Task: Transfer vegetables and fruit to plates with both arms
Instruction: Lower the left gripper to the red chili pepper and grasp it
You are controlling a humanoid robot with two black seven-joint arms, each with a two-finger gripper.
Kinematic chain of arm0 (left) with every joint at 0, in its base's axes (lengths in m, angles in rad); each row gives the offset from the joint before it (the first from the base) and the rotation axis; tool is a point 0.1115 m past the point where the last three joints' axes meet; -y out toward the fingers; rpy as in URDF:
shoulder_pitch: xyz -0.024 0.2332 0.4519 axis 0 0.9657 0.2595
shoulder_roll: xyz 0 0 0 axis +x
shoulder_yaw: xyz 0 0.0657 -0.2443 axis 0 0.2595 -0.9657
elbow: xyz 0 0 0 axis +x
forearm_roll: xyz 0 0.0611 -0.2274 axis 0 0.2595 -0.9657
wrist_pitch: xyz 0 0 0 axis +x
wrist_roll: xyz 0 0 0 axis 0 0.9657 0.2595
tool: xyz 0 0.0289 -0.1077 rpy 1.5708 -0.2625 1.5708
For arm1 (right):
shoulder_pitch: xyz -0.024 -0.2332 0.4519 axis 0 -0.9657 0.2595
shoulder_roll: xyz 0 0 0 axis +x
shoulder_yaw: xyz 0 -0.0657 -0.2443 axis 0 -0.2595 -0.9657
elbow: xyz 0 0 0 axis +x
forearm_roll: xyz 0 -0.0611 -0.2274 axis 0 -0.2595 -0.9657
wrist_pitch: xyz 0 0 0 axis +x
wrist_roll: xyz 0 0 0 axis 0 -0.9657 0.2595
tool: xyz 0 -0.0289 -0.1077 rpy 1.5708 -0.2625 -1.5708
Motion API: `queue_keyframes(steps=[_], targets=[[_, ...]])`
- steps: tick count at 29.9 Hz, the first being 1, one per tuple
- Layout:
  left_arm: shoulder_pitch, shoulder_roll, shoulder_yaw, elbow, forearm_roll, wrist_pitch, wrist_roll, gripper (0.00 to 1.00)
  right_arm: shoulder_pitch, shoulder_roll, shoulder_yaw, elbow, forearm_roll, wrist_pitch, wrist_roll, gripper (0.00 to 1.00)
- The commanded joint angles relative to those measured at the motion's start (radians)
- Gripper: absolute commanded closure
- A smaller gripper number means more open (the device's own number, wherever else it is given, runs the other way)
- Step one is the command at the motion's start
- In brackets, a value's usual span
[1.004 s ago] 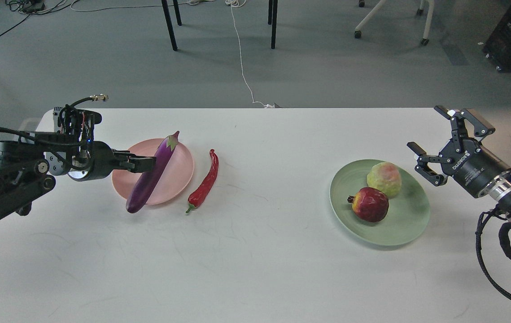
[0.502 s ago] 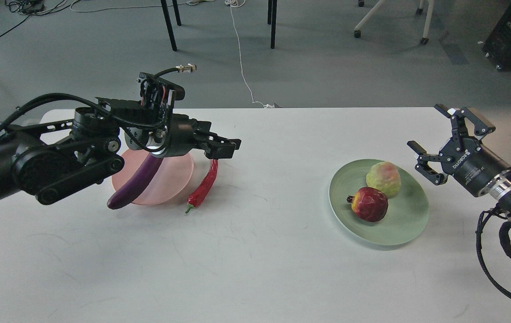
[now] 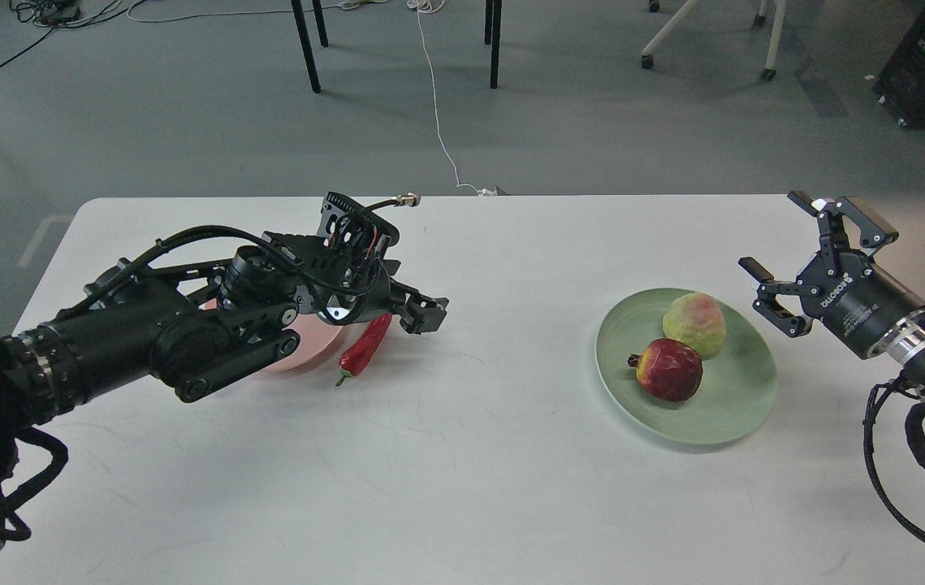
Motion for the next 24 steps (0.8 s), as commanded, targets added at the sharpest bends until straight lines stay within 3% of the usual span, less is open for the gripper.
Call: queue_keyframes(steps=[1,24], targets=[[0.004,-0.001,0.015,0.016,0.001,0.006,0.002,0.06,-0.001,0.000,0.000,0.000,0.000,0.000,0.000,0.03],[0.033,-0.008,0.015,0.046,-0.010,0.003,0.002,0.11,-0.001,0.000,0.002,0.000,0.000,0.000,0.000,0.03]])
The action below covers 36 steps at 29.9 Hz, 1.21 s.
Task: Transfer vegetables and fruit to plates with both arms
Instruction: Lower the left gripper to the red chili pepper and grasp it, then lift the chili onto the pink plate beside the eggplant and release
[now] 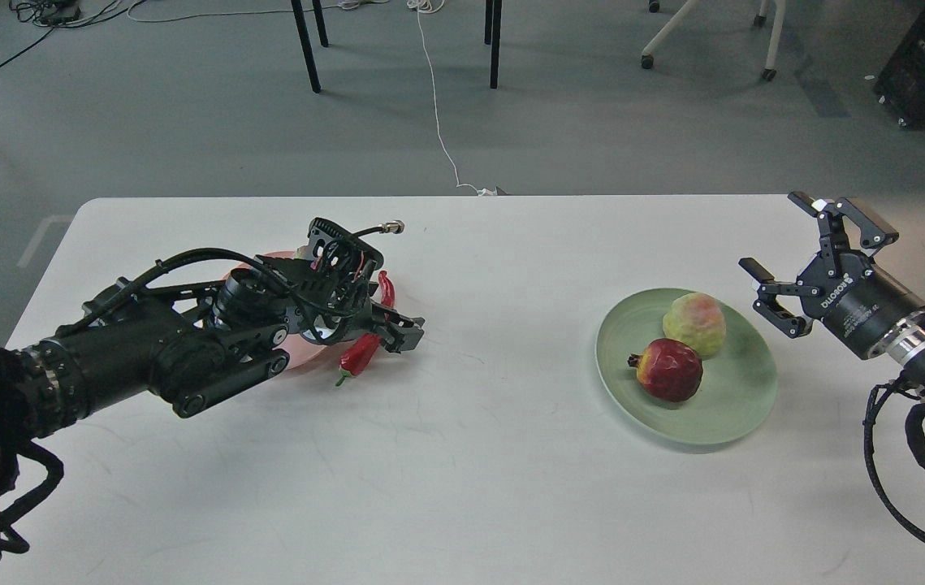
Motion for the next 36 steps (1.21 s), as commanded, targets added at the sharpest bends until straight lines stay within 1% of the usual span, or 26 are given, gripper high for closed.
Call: queue_keyframes(steps=[1,8,17,18,26,28,35,36], targets=[[0.002,0.001,0.001,0.000,0.000,-0.003,-0.001,0.12,0.000,0.000,0.001,0.000,0.000,0.000,0.000,0.03],[0.008,0.001,0.001,-0.003,0.000,-0.009,-0.001,0.18,0.000,-0.001,0.001,0.000,0.000,0.000,0.000,0.03],[0.008,0.001,0.001,-0.012,-0.001,-0.014,-0.003,0.18,0.000,-0.001,0.001,0.000,0.000,0.000,0.000,0.03],[0.008,0.001,-0.001,-0.014,-0.001,-0.014,-0.004,0.19,0.000,-0.001,0.001,0.000,0.000,0.000,0.000,0.03],[0.006,0.001,0.001,-0.015,-0.001,-0.032,-0.004,0.42,0.000,-0.003,0.001,0.000,0.000,0.000,0.000,0.03],[0.006,0.001,-0.001,-0.017,-0.001,-0.035,-0.004,0.45,0.000,-0.003,0.001,0.000,0.000,0.000,0.000,0.03],[0.003,-0.001,-0.001,-0.018,-0.001,-0.052,-0.006,0.45,0.000,-0.003,0.001,0.000,0.000,0.000,0.000,0.03],[0.002,-0.001,-0.001,-0.018,-0.001,-0.058,-0.006,0.49,0.000,-0.003,0.001,0.000,0.000,0.000,0.000,0.03]])
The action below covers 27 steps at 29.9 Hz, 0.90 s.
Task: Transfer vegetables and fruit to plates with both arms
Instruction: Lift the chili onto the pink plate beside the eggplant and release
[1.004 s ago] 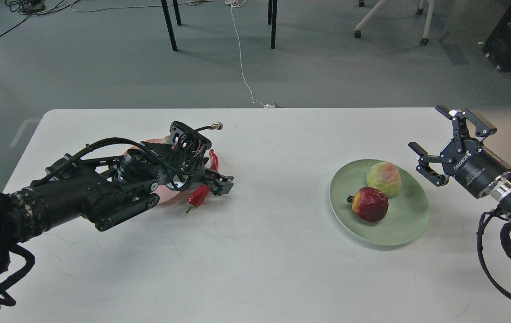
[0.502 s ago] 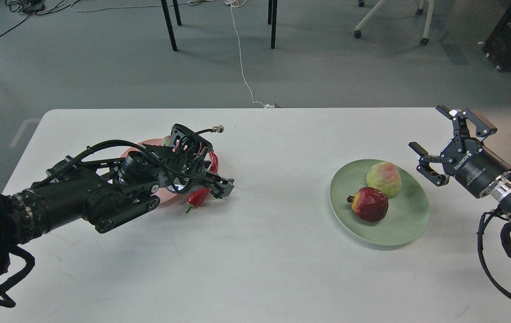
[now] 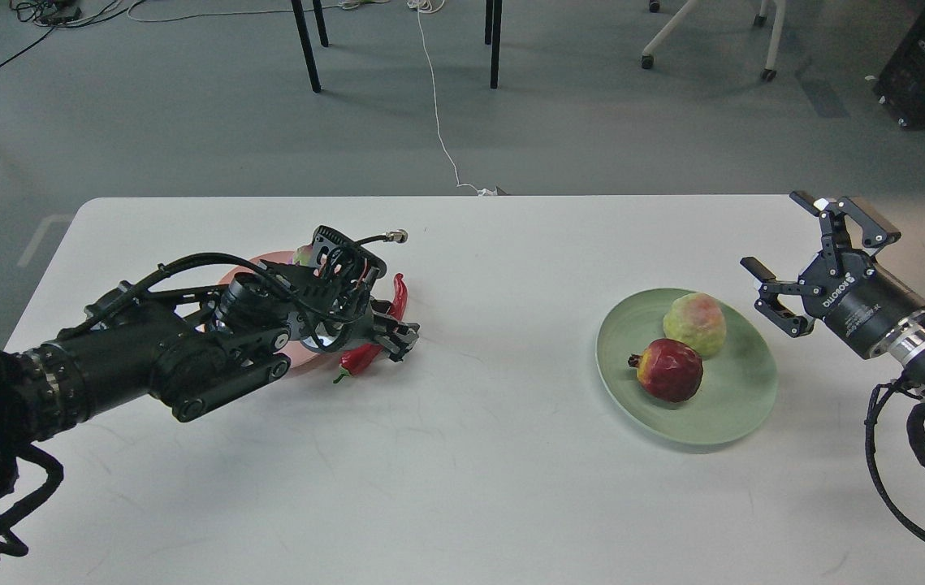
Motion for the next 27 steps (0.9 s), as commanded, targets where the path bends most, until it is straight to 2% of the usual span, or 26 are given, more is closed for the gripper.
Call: queue_keyframes(steps=[1,3,5,9,14,18,21,27], targets=[[-0.003,0.000,0.000,-0.001,0.000,-0.016,0.000,0.58,0.000,0.000,0.000,0.000,0.000,0.000,0.000,0.03],[-0.006,0.000,0.000,-0.006,0.000,-0.019,0.006,0.76,0.000,0.000,0.000,0.000,0.000,0.000,0.000,0.03],[-0.006,0.000,0.000,-0.009,0.000,-0.020,0.009,0.78,0.000,0.000,0.000,0.000,0.000,0.000,0.000,0.03],[-0.010,0.000,-0.002,-0.029,0.000,-0.020,0.011,0.90,0.000,0.000,0.000,0.000,0.000,0.000,0.000,0.03],[-0.017,0.013,-0.017,-0.088,-0.017,-0.042,0.013,0.92,0.000,0.000,0.000,0.000,0.000,0.000,0.000,0.03],[-0.060,0.041,-0.023,-0.180,-0.145,-0.068,0.046,0.92,0.000,0.000,0.000,0.000,0.000,0.000,0.000,0.03],[-0.109,0.096,-0.025,-0.257,-0.232,-0.073,0.068,0.91,0.000,0.000,0.001,0.000,0.000,0.000,0.000,0.03],[-0.149,0.249,-0.020,-0.279,-0.242,-0.074,0.055,0.90,0.000,0.001,0.003,0.000,0.000,0.000,0.000,0.03]])
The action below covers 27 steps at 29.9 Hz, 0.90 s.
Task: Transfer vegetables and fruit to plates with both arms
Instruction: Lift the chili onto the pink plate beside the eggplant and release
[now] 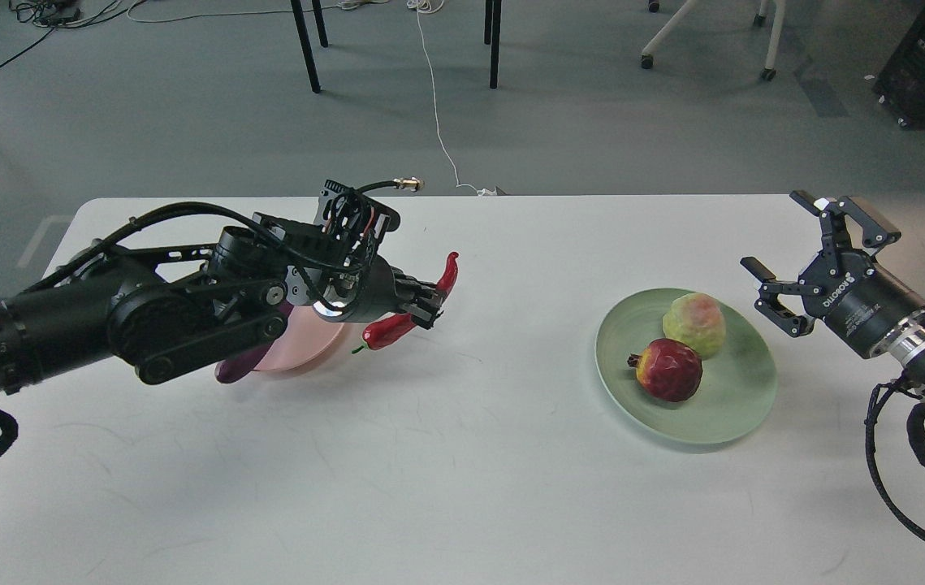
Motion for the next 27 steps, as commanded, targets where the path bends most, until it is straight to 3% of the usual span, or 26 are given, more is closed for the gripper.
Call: queue_keyframes(steps=[1,6,9,12,13,15,16,22,27], targets=[[-0.001,0.105,0.008,0.001,-0.004,0.000,-0.007,0.90,0.000,0.002,0.002,-0.001,0.000,0.000,0.000,0.03],[0.072,0.199,0.008,0.008,-0.006,0.011,-0.009,0.85,0.000,0.006,0.002,-0.001,-0.001,0.000,0.000,0.03],[0.106,0.217,0.001,0.007,-0.008,0.012,-0.010,0.68,0.002,0.006,0.002,-0.001,-0.001,0.000,0.000,0.03],[0.108,0.219,0.001,0.005,-0.008,0.012,-0.025,0.58,0.002,0.006,0.000,-0.001,-0.001,0.000,0.000,0.03],[0.106,0.219,0.001,0.005,-0.009,0.012,-0.026,0.52,0.002,0.006,0.000,-0.001,-0.001,0.000,0.000,0.03],[0.106,0.217,-0.007,0.005,-0.012,0.017,-0.026,0.25,0.003,0.005,0.000,-0.001,-0.001,0.000,0.000,0.03],[0.108,0.217,-0.016,0.005,-0.012,0.021,-0.027,0.18,0.003,0.005,0.000,-0.001,-0.001,0.000,0.000,0.03],[0.106,0.220,-0.036,0.008,-0.015,0.029,-0.035,0.13,0.005,0.003,0.000,-0.001,-0.001,0.000,0.000,0.03],[0.113,0.228,-0.189,0.010,-0.148,0.031,-0.099,0.06,0.021,0.002,0.000,-0.001,-0.001,0.000,0.000,0.03]])
